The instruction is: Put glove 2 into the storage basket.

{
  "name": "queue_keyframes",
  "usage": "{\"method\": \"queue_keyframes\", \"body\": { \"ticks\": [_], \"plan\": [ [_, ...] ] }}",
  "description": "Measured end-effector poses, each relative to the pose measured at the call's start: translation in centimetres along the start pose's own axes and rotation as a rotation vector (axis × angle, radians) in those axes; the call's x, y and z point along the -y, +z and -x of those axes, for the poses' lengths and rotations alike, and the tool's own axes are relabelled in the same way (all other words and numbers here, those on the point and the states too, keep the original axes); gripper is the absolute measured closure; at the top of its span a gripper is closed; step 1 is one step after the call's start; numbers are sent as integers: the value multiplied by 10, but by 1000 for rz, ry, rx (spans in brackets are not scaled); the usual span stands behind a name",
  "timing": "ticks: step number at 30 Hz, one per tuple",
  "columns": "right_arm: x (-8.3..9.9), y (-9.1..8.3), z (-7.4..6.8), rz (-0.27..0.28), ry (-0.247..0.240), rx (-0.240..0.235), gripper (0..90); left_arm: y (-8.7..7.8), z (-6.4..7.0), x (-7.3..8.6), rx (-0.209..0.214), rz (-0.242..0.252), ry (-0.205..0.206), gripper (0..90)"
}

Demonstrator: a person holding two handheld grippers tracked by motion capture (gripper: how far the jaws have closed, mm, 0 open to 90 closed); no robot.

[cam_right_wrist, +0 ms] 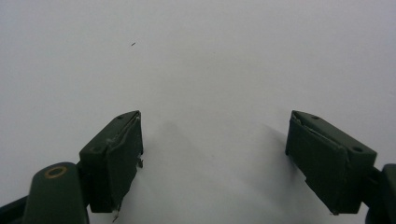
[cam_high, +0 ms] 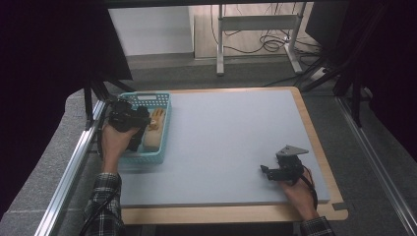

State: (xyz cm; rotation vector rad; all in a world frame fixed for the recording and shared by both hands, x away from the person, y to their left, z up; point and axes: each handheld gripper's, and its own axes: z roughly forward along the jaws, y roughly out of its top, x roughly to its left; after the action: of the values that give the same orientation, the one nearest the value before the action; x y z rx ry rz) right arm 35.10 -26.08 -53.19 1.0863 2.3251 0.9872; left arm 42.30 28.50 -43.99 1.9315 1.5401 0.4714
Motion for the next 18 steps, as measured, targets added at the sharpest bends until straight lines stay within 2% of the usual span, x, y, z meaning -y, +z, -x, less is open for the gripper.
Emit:
{"method": "queue_keyframes", "body": {
  "ticks": [7,18],
  "plan": [
    [0,0,0,0,-1,0,185,-7,10,1,21,10,38,42],
    [0,0,0,0,0,0,185,-16,25,1,49,37,72,28]
  ]
}}
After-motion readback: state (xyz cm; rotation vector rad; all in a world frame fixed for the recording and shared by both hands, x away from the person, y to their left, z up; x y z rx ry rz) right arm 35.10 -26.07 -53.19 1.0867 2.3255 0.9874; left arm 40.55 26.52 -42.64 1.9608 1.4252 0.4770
